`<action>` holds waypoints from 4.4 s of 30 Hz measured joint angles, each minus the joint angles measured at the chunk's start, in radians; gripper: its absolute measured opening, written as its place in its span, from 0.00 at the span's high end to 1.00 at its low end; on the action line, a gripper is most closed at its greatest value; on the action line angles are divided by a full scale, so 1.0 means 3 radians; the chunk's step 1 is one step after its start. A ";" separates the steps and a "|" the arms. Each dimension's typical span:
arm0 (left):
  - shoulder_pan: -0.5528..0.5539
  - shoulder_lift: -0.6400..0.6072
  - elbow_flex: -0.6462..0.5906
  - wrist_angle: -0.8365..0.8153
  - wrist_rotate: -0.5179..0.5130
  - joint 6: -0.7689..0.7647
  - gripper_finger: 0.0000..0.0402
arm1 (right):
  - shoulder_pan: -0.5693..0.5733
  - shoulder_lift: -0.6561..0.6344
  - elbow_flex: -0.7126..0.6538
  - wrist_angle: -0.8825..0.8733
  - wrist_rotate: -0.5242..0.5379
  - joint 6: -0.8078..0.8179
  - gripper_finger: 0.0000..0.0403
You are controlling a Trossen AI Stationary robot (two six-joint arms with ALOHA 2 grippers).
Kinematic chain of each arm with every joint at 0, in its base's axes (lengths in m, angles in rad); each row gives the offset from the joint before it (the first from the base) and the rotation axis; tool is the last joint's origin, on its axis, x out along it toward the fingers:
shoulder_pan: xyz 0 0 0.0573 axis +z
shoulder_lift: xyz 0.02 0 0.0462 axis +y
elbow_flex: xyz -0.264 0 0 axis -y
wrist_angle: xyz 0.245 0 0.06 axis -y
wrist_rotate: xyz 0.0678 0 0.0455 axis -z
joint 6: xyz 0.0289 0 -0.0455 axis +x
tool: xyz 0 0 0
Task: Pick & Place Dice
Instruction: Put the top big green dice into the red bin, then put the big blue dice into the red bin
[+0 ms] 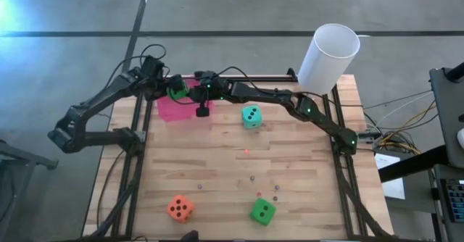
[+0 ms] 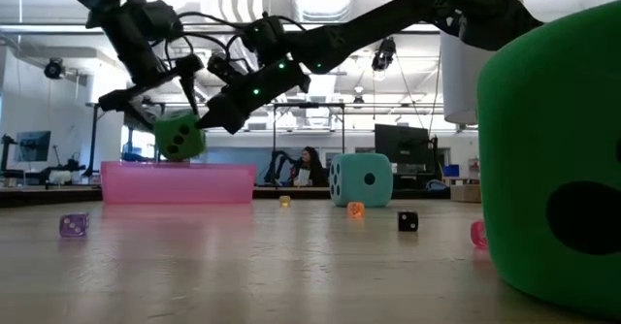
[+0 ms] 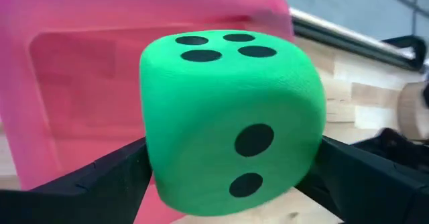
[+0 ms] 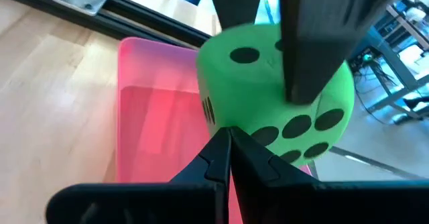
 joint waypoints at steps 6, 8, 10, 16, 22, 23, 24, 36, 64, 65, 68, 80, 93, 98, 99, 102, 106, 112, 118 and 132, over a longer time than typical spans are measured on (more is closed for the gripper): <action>0.0007 -0.0060 -0.0003 -0.0113 -0.0143 0.0009 0.02 | 0.0007 -0.0011 0.0084 0.0020 -0.0050 -0.0016 0.98; 0.0010 -0.0057 -0.0003 -0.0112 -0.0176 0.0009 0.02 | 0.0019 -0.0025 0.0148 0.0051 -0.0064 -0.0007 0.98; 0.0010 -0.0057 -0.0003 -0.0113 -0.0218 0.0005 0.02 | 0.0028 -0.0037 0.0198 0.0061 -0.0068 0.0001 0.98; 0.0013 -0.0057 -0.0003 -0.0120 -0.0375 0.0054 0.02 | 0.0024 -0.0059 0.0248 -0.0043 -0.0069 0.0072 0.98; 0.0037 -0.0063 0.0000 -0.0126 -0.0470 0.0292 0.03 | 0.0063 -0.0298 0.0247 -0.0449 -0.0086 0.0088 0.98; 0.0046 -0.0066 0.0000 -0.0128 -0.0475 0.0329 0.03 | 0.0069 -0.0356 0.0246 -0.0591 -0.0087 0.0086 0.98; 0.0048 -0.0067 0.0000 -0.0127 -0.0479 0.0361 0.03 | 0.0079 -0.0398 0.0246 -0.0700 -0.0088 0.0085 0.98; 0.0050 -0.0115 0.0001 -0.0141 -0.0499 0.0861 0.03 | 0.0187 -0.1066 0.0217 -0.1899 -0.0108 0.0377 0.98; -0.0772 -0.0562 0.0795 -0.1168 -0.1063 0.1496 0.03 | 0.0503 -0.2252 -0.0155 -0.3327 -0.0071 0.1425 0.98; -0.0848 -0.0592 0.0808 -0.1202 -0.1063 0.1503 0.03 | 0.0509 -0.2263 -0.0210 -0.3318 -0.0070 0.1470 0.98; -0.1103 -0.0662 0.0833 -0.1318 -0.1063 0.1517 0.03 | 0.0530 -0.2299 -0.0414 -0.3268 -0.0071 0.1570 0.98; -0.1961 -0.0780 0.0964 -0.1653 -0.1074 0.1390 0.03 | 0.0664 -0.2569 -0.1189 -0.3005 -0.0068 0.2013 0.98; -0.2243 -0.0824 0.0985 -0.1702 -0.1075 0.1248 0.03 | 0.0843 -0.3134 -0.2046 -0.2702 0.0647 0.2543 0.98; -0.2356 -0.0824 0.1030 -0.1721 -0.1075 0.1269 0.03 | 0.0842 -0.3275 -0.2202 -0.2683 0.0647 0.2590 0.98; -0.2379 -0.0824 0.1069 -0.1751 -0.1075 0.1258 0.03 | 0.0842 -0.3307 -0.2218 -0.2682 0.0647 0.2630 0.98; -0.2429 -0.0817 0.1207 -0.1882 -0.1078 0.1175 0.04 | 0.0842 -0.3384 -0.2254 -0.2662 0.0648 0.2672 0.98; -0.2475 -0.0817 0.1324 -0.1918 -0.1087 0.1014 0.03 | 0.0842 -0.3425 -0.2299 -0.2668 0.0649 0.2545 0.98; -0.2568 -0.0729 0.1357 -0.1947 -0.1087 0.0725 0.03 | 0.0763 -0.3405 -0.2444 -0.2662 0.0653 0.2529 0.98; -0.2597 -0.0612 0.1357 -0.1943 -0.1117 0.0561 0.04 | 0.0457 -0.3399 -0.2920 -0.2670 0.0642 0.2612 0.98; -0.2600 -0.0340 0.1397 -0.1855 -0.1199 0.0442 0.04 | -0.0099 -0.3352 -0.3857 -0.1793 0.0651 0.2231 0.98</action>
